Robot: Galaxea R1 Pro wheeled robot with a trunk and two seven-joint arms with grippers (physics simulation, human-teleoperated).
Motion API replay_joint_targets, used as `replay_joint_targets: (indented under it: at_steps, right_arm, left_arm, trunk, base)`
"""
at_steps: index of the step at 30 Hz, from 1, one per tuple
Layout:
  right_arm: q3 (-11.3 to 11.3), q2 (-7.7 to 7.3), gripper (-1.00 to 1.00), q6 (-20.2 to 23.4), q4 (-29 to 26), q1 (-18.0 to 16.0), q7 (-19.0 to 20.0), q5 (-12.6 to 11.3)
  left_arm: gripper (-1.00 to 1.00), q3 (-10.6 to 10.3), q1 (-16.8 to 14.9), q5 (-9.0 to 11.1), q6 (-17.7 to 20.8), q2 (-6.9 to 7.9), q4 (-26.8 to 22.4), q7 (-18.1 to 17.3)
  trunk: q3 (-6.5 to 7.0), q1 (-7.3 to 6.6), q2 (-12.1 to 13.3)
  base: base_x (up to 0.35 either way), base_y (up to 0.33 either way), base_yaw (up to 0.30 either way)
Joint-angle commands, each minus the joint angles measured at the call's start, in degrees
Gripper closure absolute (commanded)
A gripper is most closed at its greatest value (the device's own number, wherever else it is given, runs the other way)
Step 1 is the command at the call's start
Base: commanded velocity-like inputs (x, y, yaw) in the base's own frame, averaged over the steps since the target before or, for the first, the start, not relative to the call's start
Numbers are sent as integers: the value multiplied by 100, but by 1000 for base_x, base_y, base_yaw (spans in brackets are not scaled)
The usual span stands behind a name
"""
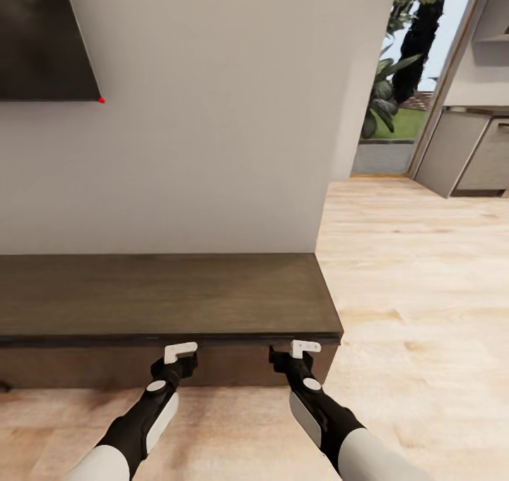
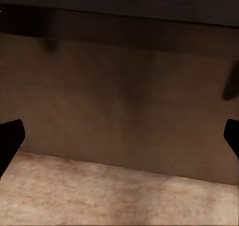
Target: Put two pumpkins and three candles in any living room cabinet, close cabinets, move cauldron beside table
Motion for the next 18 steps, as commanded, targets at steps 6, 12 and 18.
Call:
replay_joint_targets:
  at_steps: [6, 12, 18]
  right_arm:
    - [-12, -1, -100, -5, -1, -3, -4, 8]
    - [-12, -1, -100, 2, -1, -3, -4, 11]
    - [-12, -1, -100, 4, -1, -4, -3, 11]
  left_arm:
    - [-100, 4, 0, 2, 0, 0, 0, 0]
    - [-100, 10, 0, 2, 3, 0, 0, 2]
    - [-100, 12, 0, 1, 5, 0, 0, 5]
  trunk:
    - [0, 0, 0]
    - [0, 0, 0]
    - [0, 0, 0]
  base:
    - [134, 0, 0]
    - [55, 0, 0]
    - [-90, 0, 0]
